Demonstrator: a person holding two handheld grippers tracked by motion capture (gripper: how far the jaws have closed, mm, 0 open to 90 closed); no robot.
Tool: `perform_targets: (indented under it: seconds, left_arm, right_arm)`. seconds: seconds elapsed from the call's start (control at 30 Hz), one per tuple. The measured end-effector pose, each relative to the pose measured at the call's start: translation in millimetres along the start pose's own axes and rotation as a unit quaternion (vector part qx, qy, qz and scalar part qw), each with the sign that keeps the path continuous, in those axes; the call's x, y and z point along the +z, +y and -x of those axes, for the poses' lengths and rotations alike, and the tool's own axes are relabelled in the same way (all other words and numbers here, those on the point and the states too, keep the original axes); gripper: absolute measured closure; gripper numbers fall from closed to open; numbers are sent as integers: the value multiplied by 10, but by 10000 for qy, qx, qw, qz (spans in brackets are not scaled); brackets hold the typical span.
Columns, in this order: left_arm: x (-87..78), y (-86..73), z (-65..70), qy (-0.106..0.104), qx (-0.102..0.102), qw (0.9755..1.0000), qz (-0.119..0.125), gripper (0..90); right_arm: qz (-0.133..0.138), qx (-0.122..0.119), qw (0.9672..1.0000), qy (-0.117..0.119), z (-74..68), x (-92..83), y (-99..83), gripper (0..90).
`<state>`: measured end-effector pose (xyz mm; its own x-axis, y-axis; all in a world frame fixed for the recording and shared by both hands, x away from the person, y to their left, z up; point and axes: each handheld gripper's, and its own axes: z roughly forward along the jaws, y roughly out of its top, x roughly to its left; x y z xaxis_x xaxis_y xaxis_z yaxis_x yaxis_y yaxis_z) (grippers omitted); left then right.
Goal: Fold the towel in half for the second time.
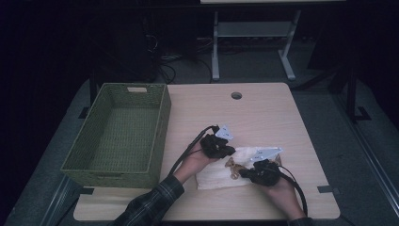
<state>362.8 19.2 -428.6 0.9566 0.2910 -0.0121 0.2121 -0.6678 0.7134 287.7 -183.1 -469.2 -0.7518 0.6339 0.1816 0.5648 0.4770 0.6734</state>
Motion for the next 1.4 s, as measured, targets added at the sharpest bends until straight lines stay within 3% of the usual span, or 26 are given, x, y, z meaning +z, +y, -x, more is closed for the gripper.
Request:
perform_targets:
  seconds: [0.2,0.37,0.43,0.57,0.77,0.93,1.1,1.23,1.4]
  left_arm:
    - [-93,26,225,-118,188,9997,107,853]
    - [-82,-69,372,-94,219,9997,-102,853]
    - [-64,-101,394,-82,137,9998,-88,854]
    - [-61,-103,392,-63,195,9997,-118,854]
    - [-67,-91,404,-79,185,9998,-68,854]
    - [-77,-77,431,-70,190,9998,-37,854]
    - [-111,-108,452,-77,133,9999,-51,854]
    - [-108,-147,464,-64,132,9999,-82,853]
    - [-100,-157,464,-67,127,9999,-92,854]
  right_arm:
    - [7,-27,9999,-118,-4,16,21,900]
    - [26,-48,9995,-296,22,26,40,900]
    - [18,-5,9995,-310,26,20,39,900]
    - [-14,-143,9990,-419,-4,-79,9,900]
    - [-27,-61,9991,-414,-3,-276,-180,900]
    - [-42,-31,9990,-437,-11,-248,-191,900]
    - [-24,-113,9974,-710,-35,-109,-85,900]
    - [-40,-189,9968,-781,-34,-32,3,900]
    - [142,-49,9980,-619,-19,-223,-40,900]
